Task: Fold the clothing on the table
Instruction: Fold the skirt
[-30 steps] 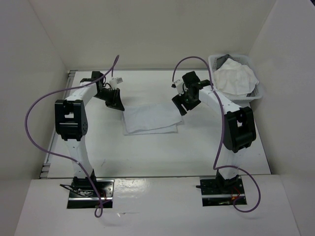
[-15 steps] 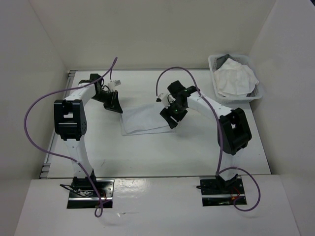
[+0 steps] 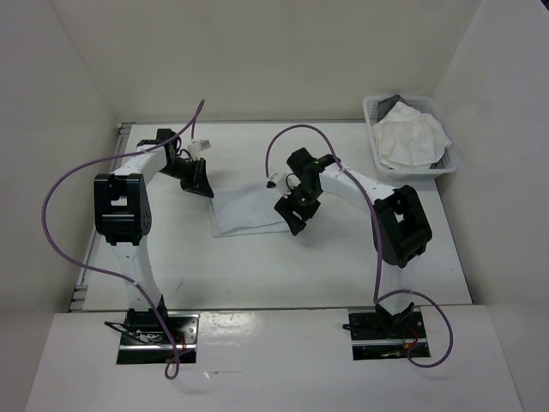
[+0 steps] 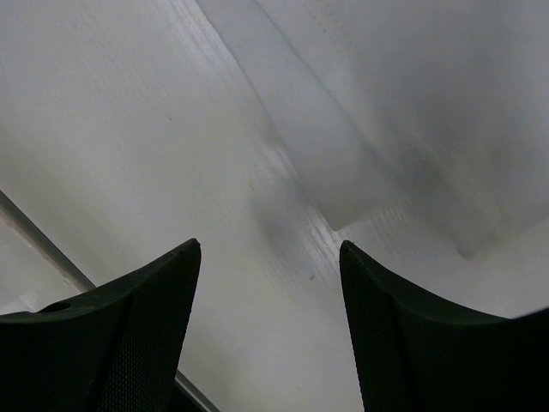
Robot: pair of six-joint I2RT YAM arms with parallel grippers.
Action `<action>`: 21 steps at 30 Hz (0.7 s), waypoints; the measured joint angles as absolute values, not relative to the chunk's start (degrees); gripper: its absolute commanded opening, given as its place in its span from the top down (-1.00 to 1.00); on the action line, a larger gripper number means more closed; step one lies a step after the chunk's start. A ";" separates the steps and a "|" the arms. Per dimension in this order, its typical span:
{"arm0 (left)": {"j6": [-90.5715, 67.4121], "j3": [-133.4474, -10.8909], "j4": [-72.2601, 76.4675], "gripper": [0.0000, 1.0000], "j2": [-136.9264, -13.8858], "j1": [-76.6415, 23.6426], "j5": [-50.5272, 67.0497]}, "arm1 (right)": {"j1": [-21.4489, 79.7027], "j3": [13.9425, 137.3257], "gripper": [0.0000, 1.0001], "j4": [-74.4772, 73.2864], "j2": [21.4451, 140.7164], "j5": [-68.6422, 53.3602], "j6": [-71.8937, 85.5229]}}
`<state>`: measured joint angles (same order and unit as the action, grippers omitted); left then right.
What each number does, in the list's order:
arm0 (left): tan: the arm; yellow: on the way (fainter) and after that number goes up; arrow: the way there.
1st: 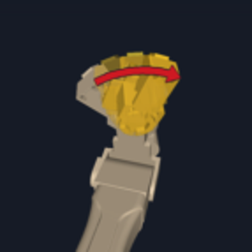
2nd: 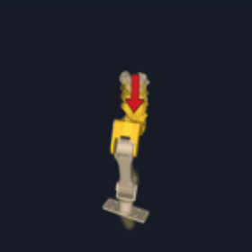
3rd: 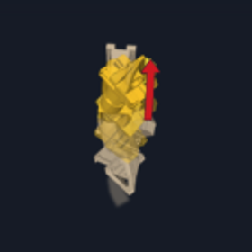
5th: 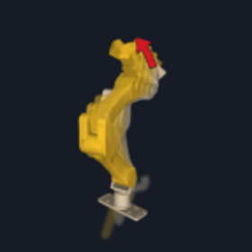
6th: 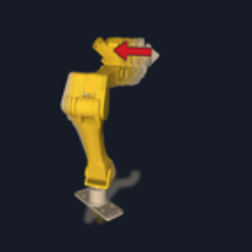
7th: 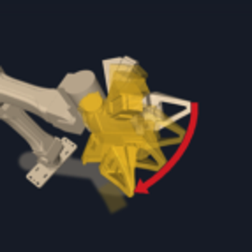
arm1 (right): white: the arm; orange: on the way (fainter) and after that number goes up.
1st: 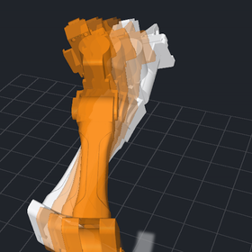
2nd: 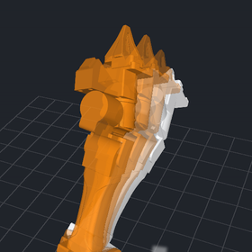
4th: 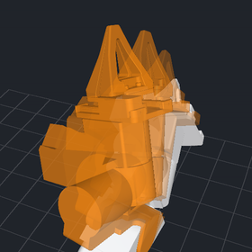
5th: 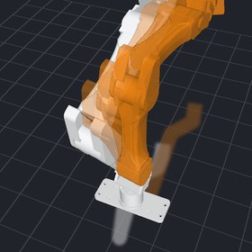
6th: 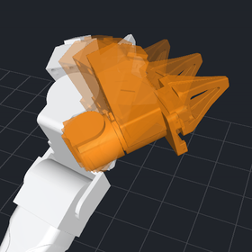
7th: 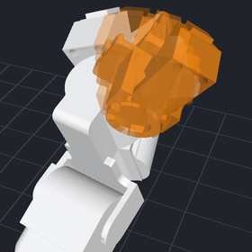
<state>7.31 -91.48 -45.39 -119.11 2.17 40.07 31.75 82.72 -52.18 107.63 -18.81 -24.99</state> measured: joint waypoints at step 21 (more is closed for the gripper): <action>7.35 -91.48 -45.47 0.75 -119.11 2.17 39.70 | 32.27 82.19 -0.41 -51.62 112.68 -20.62 -26.06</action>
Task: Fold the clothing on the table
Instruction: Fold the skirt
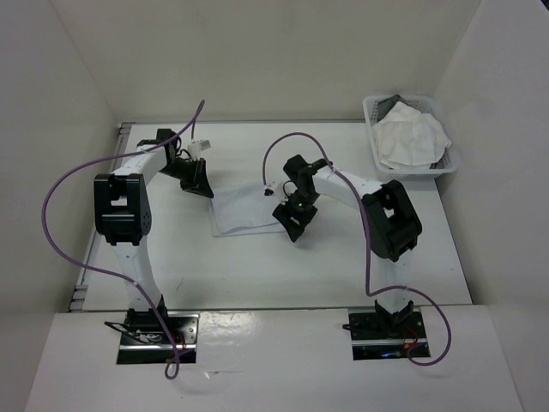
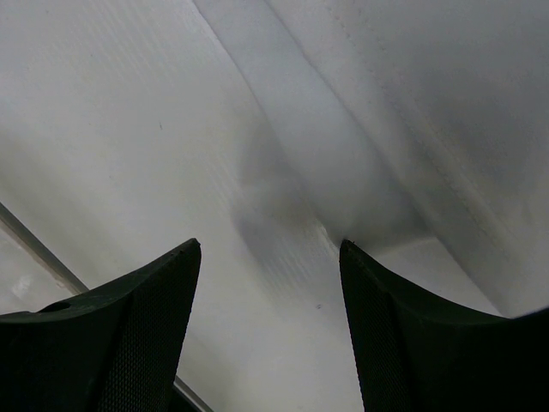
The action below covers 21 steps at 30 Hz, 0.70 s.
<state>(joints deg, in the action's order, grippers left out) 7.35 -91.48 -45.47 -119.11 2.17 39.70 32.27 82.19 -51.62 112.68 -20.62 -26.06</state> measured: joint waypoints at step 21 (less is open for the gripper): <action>7.60 -91.53 -46.30 0.75 -120.68 2.17 38.70 | 32.27 84.75 -0.41 -49.54 117.01 -20.86 -26.68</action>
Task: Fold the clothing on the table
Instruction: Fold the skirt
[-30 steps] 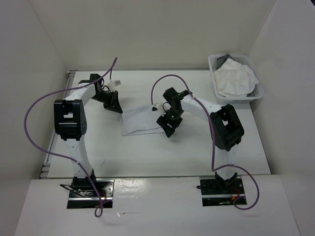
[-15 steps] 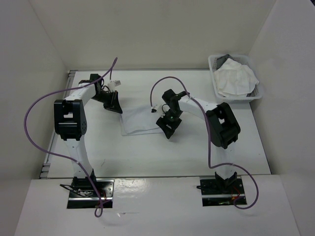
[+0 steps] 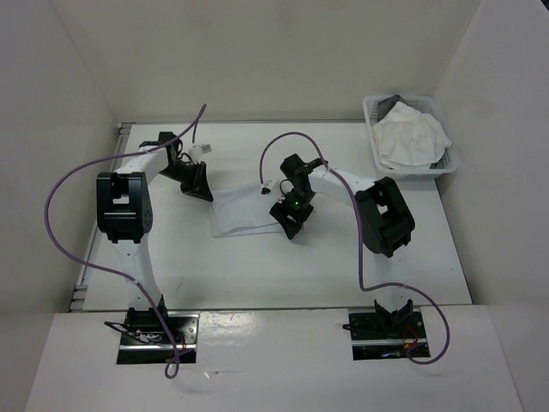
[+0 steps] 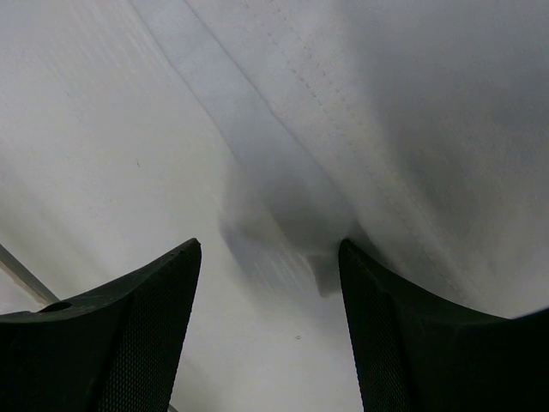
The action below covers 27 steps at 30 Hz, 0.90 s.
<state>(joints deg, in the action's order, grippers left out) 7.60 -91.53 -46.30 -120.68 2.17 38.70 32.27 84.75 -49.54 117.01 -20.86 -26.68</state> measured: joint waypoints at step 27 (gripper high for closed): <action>8.97 -95.29 -49.01 0.75 -122.72 2.61 38.17 | 32.27 80.97 -0.41 -45.45 114.65 -20.84 -26.61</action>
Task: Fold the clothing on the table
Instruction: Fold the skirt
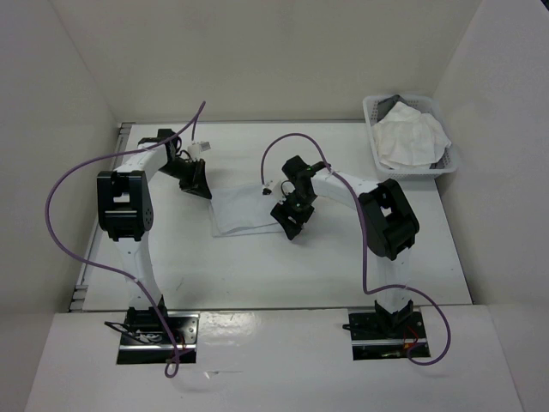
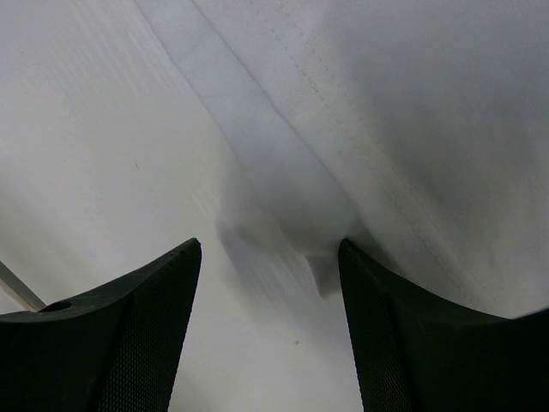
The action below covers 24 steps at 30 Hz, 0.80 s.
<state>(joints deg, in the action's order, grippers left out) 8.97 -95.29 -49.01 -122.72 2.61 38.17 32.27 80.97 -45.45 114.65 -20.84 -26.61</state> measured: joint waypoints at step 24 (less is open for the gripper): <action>9.89 -93.93 -49.10 0.03 -122.76 3.49 37.87 | 32.27 80.20 -0.41 -44.64 114.15 -20.80 -26.44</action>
